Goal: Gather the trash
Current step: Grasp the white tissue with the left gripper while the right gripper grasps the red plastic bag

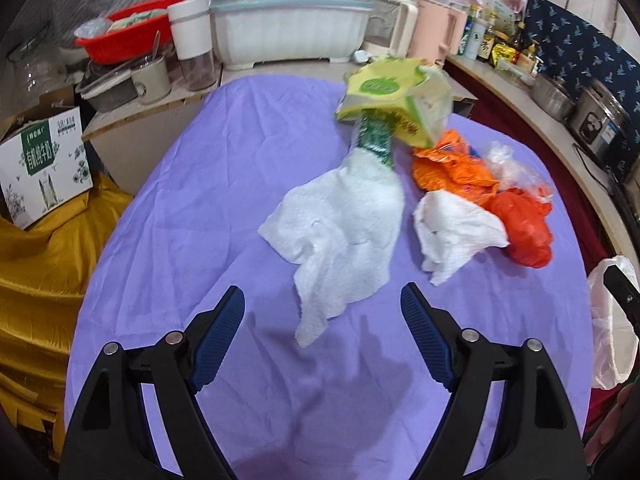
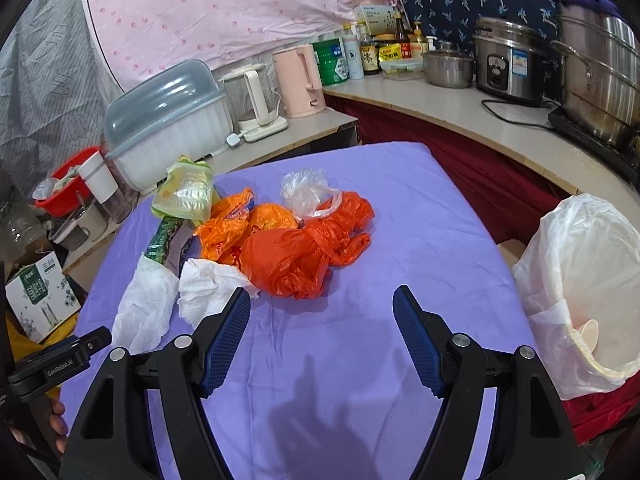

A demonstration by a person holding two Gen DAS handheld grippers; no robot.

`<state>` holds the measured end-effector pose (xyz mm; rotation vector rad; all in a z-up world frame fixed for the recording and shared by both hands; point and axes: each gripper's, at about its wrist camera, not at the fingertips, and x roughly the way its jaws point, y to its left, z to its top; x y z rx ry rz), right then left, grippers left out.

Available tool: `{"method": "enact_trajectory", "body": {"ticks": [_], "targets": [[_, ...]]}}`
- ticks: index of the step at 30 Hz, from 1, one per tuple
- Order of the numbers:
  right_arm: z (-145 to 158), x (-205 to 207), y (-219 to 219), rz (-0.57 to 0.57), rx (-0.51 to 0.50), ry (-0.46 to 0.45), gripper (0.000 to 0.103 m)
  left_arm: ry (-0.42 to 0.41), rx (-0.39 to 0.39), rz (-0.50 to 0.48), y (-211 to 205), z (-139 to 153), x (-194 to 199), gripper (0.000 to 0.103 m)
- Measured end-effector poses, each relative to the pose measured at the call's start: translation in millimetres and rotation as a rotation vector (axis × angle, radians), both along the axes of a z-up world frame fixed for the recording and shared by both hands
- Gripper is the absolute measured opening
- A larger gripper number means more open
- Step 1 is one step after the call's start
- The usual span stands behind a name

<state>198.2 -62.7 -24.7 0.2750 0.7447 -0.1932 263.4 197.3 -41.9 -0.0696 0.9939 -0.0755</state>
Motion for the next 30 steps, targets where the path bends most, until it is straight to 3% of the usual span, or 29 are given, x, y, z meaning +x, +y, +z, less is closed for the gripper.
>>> {"method": "enact_trajectory", "body": {"ticks": [10,13,15,19,23,25,26,27,30], "targets": [[-40,44,15,0.049,0.002,0.065,0.071,0.085,-0.048,-0.005,6,-37,29,0.076],[-50,58,18,0.066,-0.006,0.076,0.069,0.094,-0.049,-0.022,1,-43,34,0.071],[-55,65,18,0.070,-0.005,0.082,0.063,0.102,-0.050,-0.037,-3,-46,36,0.060],[-62,77,17,0.088,0.009,0.097,0.039,0.124,-0.065,-0.059,-9,-51,41,0.038],[-61,75,20,0.110,0.007,0.092,0.024,0.129,-0.077,-0.067,-10,-51,42,0.008],[-58,71,23,0.123,0.015,0.077,0.020,0.128,-0.087,-0.066,-9,-50,41,0.006],[-55,69,23,0.126,0.016,0.071,0.011,0.124,-0.085,-0.066,-9,-49,40,0.005],[-52,66,24,0.134,0.021,0.067,0.008,0.114,-0.082,-0.065,-9,-45,38,0.004],[-41,59,27,0.146,0.025,0.044,0.008,0.092,-0.093,-0.066,-9,-35,30,0.003]]}}
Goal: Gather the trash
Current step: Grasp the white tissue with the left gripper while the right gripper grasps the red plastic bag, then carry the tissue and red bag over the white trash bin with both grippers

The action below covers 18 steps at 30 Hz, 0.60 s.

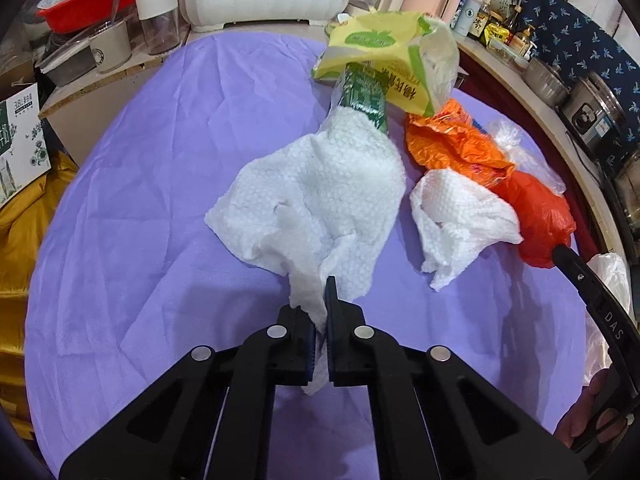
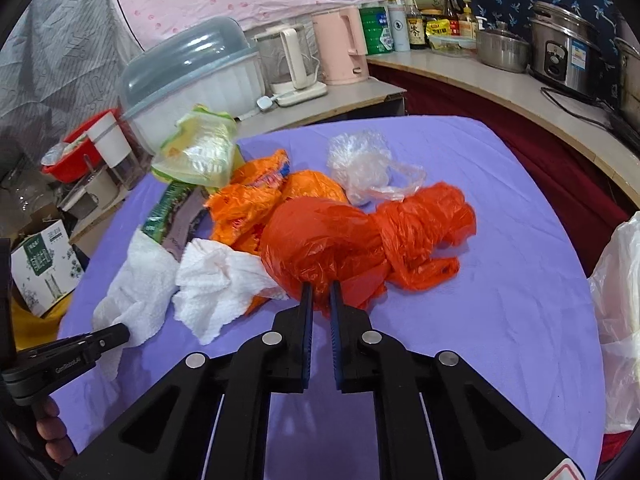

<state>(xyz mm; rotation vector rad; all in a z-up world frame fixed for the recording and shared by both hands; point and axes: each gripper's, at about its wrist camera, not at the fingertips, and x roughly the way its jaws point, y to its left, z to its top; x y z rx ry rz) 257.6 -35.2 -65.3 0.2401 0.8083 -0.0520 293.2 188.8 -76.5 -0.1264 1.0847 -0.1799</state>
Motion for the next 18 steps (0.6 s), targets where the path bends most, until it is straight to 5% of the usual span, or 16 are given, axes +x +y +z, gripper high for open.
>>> {"method": "enact_trajectory", "body": {"ticks": [18], "targets": [[105,-84,2,0.015,0.011,-0.209,0.006,-0.179,-0.067,-0.089,-23,106,-70,0.003]]}}
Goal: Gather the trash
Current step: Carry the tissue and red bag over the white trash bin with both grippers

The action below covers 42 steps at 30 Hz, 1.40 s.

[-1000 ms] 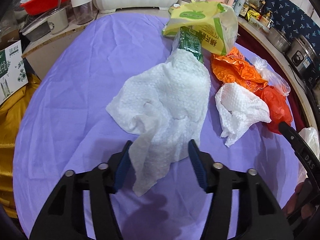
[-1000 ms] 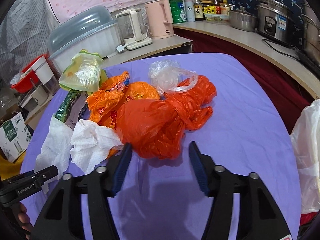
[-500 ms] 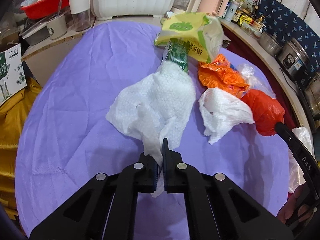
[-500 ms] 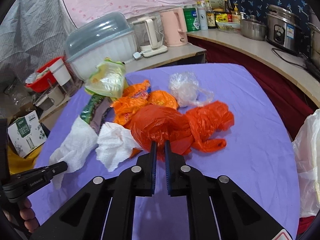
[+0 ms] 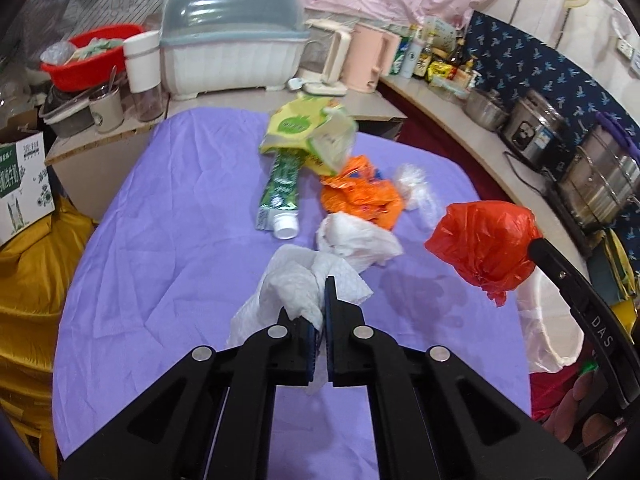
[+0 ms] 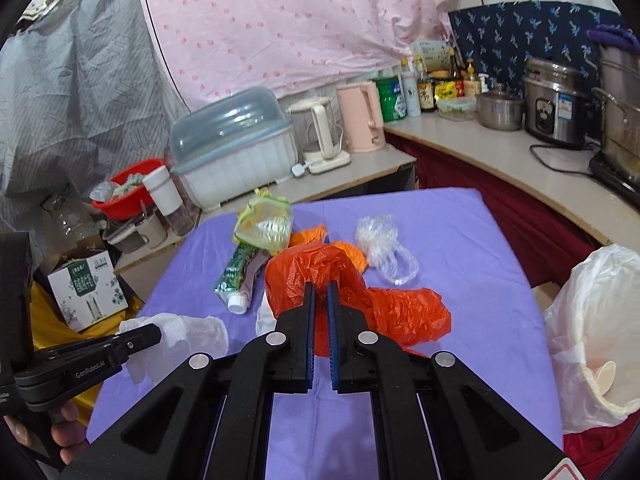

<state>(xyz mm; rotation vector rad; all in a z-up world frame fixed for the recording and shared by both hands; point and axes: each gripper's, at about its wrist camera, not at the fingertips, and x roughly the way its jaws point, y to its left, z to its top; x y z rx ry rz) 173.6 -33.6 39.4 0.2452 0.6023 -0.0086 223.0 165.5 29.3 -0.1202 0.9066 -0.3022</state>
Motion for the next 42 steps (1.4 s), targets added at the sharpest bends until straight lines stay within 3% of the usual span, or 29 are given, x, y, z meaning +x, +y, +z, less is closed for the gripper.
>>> {"method": "enact_trajectory", "body": {"ticks": [8,19,32,42], "targets": [[39,-37,-35,-0.077,-0.007,-0.078,0.006,-0.081,-0.035,-0.125,-47,46,-25,0.003],[60,-89,-123,-0.261,-0.026,-0.124,0.006,-0.130,-0.045,-0.353,-165,81,-50,0.003],[30,-135,-232,-0.469,-0.013,-0.069,0.006,-0.119,-0.050,-0.595,-312,74,-79,0.003],[-4,-155,-289,-0.571,0.037,-0.021,0.005,-0.068,-0.023,-0.698,-383,48,-86,0.003]]}}
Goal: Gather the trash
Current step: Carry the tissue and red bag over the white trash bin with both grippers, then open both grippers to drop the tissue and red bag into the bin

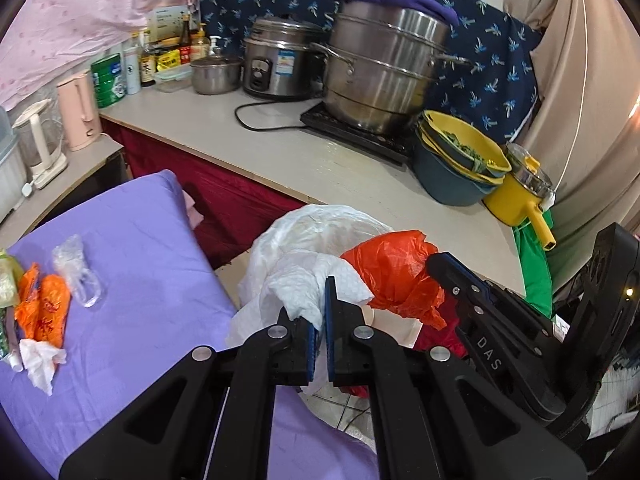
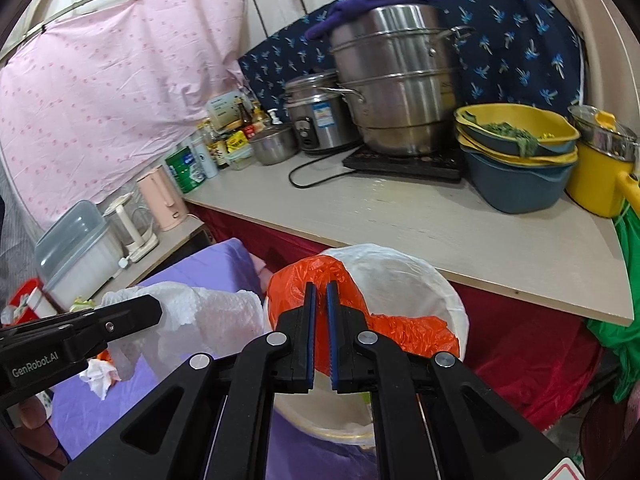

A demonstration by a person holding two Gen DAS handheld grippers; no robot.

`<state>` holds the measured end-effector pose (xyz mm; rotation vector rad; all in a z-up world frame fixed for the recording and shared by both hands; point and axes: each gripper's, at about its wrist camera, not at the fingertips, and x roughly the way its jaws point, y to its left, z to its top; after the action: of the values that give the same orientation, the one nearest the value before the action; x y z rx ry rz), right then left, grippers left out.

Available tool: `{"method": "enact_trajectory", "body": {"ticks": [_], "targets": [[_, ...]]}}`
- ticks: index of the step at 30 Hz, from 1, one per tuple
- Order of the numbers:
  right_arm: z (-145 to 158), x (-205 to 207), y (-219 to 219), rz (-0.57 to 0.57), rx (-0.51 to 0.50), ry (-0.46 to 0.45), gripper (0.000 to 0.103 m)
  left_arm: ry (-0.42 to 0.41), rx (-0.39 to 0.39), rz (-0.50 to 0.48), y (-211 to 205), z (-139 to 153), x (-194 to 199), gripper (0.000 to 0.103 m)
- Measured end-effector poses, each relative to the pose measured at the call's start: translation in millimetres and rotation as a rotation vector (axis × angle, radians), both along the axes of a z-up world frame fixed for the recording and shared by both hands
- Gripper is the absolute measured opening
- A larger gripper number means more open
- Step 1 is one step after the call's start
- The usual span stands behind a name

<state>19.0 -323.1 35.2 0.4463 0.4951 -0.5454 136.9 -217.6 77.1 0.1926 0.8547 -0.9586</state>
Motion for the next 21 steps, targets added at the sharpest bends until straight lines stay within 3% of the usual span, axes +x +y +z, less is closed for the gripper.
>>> {"method": "enact_trajectory", "body": {"ticks": [12,14,16,18,21], "targets": [[-30,3,-36,-0.036,0.049,0.025,0.005,0.078,0.077,-0.069,-49,-45,4,0.004],[-31,3,-39,-0.045,0.053,0.025,0.009,0.105,0.072,-0.061,-52,-49,7,0.005],[-31,0,-41,-0.056,0.061,0.019,0.018,0.108,0.078,-0.056,-54,-53,10,0.011],[-31,-3,-43,-0.070,0.062,0.013,0.026,0.097,0.077,-0.048,-55,-54,10,0.035],[-28,-7,-44,-0.088,0.059,0.003,0.031,0.066,0.063,-0.034,-52,-50,9,0.049]]}}
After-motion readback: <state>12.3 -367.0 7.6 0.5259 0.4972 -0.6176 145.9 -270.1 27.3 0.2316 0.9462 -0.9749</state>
